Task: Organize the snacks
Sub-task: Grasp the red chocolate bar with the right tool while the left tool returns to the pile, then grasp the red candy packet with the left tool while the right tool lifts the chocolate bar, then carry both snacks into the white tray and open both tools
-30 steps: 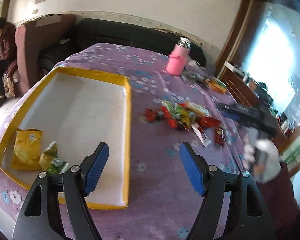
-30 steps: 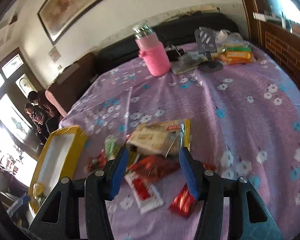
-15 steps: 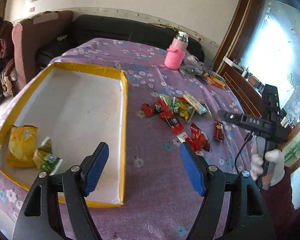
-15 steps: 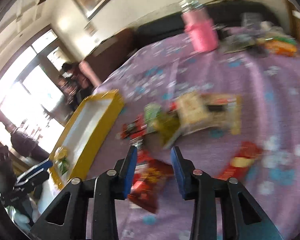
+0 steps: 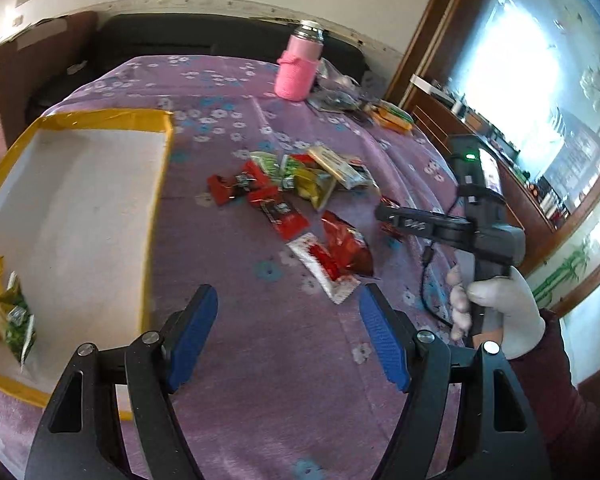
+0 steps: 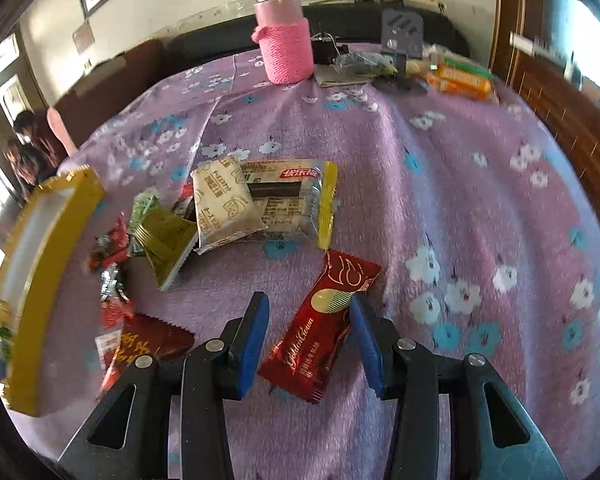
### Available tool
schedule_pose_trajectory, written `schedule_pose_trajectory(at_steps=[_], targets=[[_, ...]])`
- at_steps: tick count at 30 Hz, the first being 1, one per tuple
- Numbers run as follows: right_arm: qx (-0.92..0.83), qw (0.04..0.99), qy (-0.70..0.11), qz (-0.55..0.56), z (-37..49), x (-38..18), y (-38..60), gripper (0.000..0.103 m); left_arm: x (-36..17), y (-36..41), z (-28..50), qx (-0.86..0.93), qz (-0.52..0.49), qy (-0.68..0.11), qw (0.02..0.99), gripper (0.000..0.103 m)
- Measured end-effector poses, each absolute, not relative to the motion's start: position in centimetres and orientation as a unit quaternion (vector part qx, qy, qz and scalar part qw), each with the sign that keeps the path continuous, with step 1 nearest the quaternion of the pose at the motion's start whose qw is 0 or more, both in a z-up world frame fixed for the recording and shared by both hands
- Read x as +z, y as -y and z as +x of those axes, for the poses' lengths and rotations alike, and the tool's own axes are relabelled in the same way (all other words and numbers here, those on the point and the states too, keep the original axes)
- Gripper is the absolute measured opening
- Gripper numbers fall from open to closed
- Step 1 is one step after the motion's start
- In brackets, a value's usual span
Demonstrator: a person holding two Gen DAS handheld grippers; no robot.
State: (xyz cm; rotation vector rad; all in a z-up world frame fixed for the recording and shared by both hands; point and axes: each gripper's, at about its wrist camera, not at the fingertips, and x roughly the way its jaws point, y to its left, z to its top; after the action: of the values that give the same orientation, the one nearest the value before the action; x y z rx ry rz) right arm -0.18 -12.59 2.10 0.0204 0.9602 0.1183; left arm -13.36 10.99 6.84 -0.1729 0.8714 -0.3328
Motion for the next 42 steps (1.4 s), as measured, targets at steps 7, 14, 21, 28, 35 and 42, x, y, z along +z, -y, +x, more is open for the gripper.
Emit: schedule_pose_trajectory(at_steps=[7,14,21,28,35,42], targets=[[0.041,0.890,-0.455,0.017,0.0,1.3,13.8,0.029,5.9,-6.9,-11.3,-0.183,-0.044,-0.431,0.883,0.073],[0.060,0.895,-0.439,0.058,-0.1,1.4,15.1,0.029,4.5,-2.2,-8.3,-0.198,0.003,-0.442,0.875,0.073],[0.069,0.893,-0.439,0.076,-0.1,1.4,15.5,0.029,2.5,1.9,-6.1,-0.184,0.096,-0.437,0.875,0.027],[0.075,0.890,-0.440,0.098,-0.3,1.4,16.1,0.029,1.9,0.8,-5.7,-0.174,0.078,-0.444,0.876,0.027],[0.098,0.902,-0.403,0.120,-1.1,2.5,16.2,0.028,4.4,-3.5,-7.3,-0.175,0.001,-0.425,0.888,0.027],[0.098,0.910,-0.386,0.111,-1.5,2.8,15.5,0.028,7.5,-12.7,-10.9,-0.135,-0.092,-0.385,0.908,0.027]])
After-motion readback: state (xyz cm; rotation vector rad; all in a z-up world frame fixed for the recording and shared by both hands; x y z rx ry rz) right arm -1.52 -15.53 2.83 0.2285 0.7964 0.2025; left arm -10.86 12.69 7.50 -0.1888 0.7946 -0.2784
